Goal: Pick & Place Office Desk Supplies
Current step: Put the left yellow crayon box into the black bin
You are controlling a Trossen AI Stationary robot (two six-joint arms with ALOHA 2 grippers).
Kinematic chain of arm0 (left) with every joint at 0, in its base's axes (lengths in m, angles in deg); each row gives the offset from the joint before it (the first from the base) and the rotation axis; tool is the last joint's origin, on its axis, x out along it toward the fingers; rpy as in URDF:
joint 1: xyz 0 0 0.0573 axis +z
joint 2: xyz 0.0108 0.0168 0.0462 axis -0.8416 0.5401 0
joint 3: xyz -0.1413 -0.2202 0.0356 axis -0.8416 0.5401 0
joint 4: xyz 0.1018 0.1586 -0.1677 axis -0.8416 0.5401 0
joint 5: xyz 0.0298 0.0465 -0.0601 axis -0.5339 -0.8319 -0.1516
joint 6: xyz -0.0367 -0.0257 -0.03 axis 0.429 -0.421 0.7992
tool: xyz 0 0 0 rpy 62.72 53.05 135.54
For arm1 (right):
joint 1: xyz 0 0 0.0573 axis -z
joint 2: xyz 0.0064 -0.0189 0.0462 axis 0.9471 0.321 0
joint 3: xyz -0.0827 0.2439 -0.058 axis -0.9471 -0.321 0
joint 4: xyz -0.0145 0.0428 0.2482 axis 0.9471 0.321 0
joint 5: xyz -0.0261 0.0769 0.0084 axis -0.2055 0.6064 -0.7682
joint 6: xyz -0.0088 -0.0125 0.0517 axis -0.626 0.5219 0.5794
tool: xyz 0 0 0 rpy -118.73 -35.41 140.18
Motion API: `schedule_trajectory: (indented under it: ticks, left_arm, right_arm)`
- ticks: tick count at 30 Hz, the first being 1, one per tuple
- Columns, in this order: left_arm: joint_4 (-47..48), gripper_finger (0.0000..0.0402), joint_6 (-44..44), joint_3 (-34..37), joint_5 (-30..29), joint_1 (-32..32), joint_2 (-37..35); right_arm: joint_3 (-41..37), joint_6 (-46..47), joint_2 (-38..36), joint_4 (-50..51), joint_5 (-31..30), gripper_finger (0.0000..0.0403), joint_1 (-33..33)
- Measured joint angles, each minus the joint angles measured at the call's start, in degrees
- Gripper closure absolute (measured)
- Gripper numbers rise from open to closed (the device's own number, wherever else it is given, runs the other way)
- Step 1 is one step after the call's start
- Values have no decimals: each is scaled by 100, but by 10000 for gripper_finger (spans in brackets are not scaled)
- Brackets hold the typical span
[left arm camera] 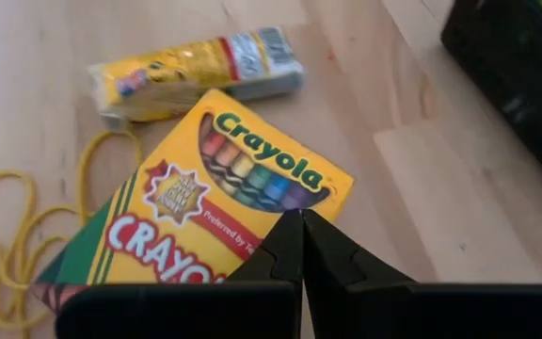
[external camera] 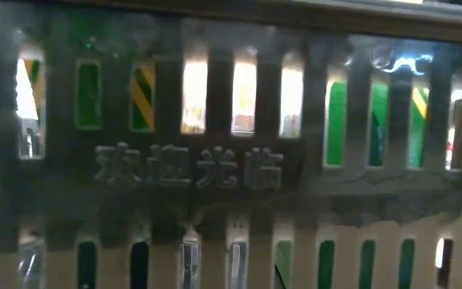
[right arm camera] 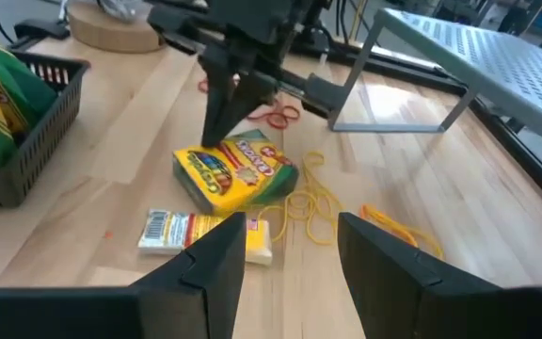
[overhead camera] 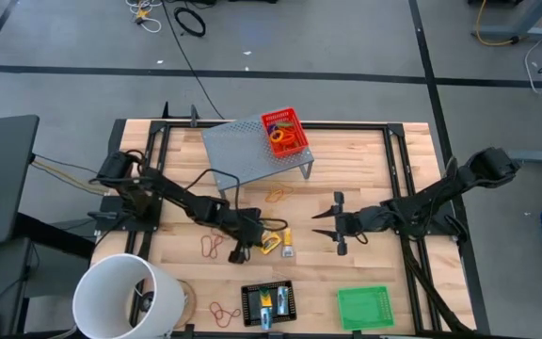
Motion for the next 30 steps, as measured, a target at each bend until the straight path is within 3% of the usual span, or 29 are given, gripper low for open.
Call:
schedule_trajectory:
  ticks: [3, 11, 13, 17, 24, 26, 30]
  left_arm:
    - [149, 401, -21, -11, 48, -119, -20]
    - [383, 401, -162, -9, 842, -390, -29]
    - [393, 401, -192, -9, 696, -418, -29]
    - [459, 401, -223, 9, -565, -415, -212]
    - [346, 401, -180, 10, -1790, -234, -642]
    - [401, 401, -235, 9, -1820, -237, -747]
    - [638, 401, -387, 2, -930, -261, -847]
  right_arm:
    - [42, 0, 1, -3, 0, 227, 0]
    - [38, 21, 2, 253, -2, 227, 0]
    - [38, 71, 2, 271, -2, 227, 0]
    - [38, 90, 2, 270, -4, 227, 0]
    - [34, 120, 2, 272, -17, 227, 0]
    - [34, 120, 2, 270, -17, 227, 0]
    - [32, 118, 2, 285, -17, 227, 0]
